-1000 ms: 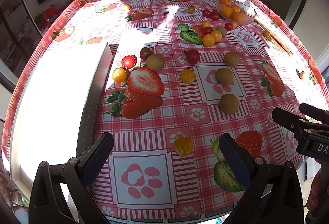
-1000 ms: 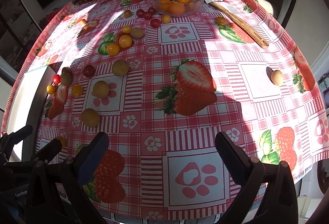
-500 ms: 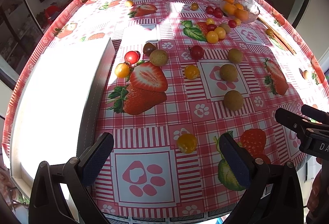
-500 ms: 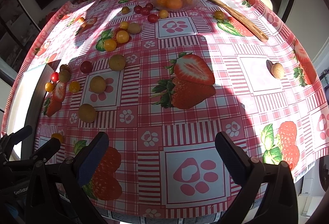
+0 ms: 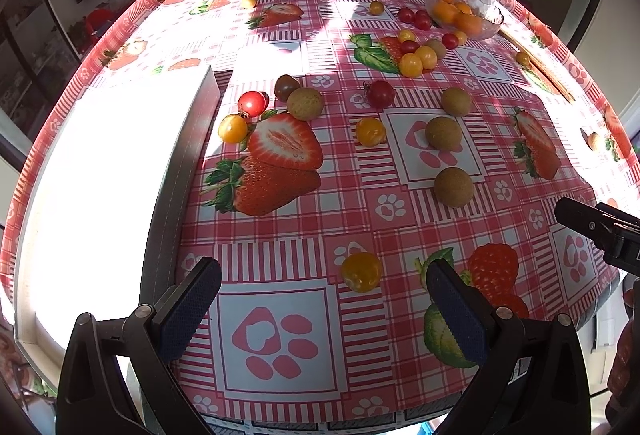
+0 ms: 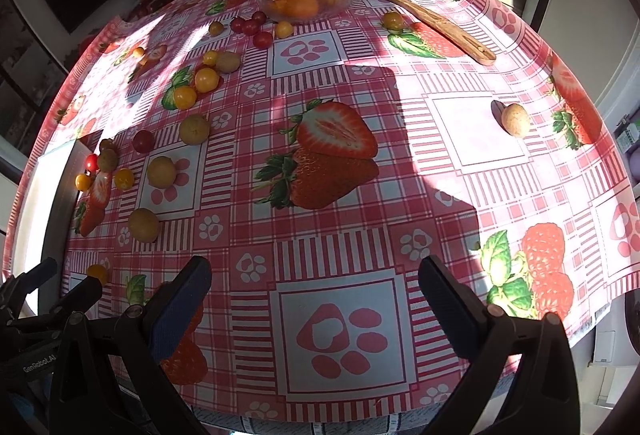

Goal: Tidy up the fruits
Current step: 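Move both tools over the scattered fruits toward a yellow-brown fruit, then grasp the round yellow-brown fruit with both tools' fingers closing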

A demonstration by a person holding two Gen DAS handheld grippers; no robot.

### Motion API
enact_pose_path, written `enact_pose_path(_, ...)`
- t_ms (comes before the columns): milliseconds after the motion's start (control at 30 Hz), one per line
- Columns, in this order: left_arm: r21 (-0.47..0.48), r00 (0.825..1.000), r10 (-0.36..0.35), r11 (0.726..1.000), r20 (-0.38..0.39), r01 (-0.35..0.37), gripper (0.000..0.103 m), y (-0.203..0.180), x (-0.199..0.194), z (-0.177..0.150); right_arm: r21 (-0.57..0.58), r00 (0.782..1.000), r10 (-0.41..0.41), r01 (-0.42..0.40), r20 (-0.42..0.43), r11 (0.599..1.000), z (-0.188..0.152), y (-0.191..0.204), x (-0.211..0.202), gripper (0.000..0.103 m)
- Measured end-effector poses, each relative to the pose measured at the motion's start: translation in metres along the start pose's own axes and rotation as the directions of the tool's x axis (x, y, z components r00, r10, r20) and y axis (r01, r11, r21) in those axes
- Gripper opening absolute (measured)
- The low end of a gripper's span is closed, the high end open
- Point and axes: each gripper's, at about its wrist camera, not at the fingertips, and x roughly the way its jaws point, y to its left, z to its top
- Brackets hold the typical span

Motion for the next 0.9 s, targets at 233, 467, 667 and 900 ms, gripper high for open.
enact_pose_path(233,0.016,1.0,0.002,1.0,-0.014,-0.002,0.103,-0.01,0.011,0.002,-0.022,1.0,0.026,-0.026,0.006,0.999,0.008,0.011,0.002,0.103)
enact_pose_path(467,0.015,0.999,0.012,1.0,-0.032,-0.012,0.103,-0.014,0.024,0.001,-0.072,0.998,0.055,-0.053,0.013,0.996,0.028,0.035,0.011,0.103)
enact_pose_path(667,-0.006,0.999,-0.003,1.0,-0.032,0.003,0.103,-0.012,0.027,0.003,-0.11,0.997,0.065,-0.062,0.028,0.992,0.051,0.055,0.022,0.103)
enact_pose_path(900,0.004,0.999,-0.003,1.0,-0.049,0.003,0.103,-0.013,0.029,0.006,-0.141,0.997,0.08,-0.077,0.015,0.987,0.074,0.076,0.044,0.092)
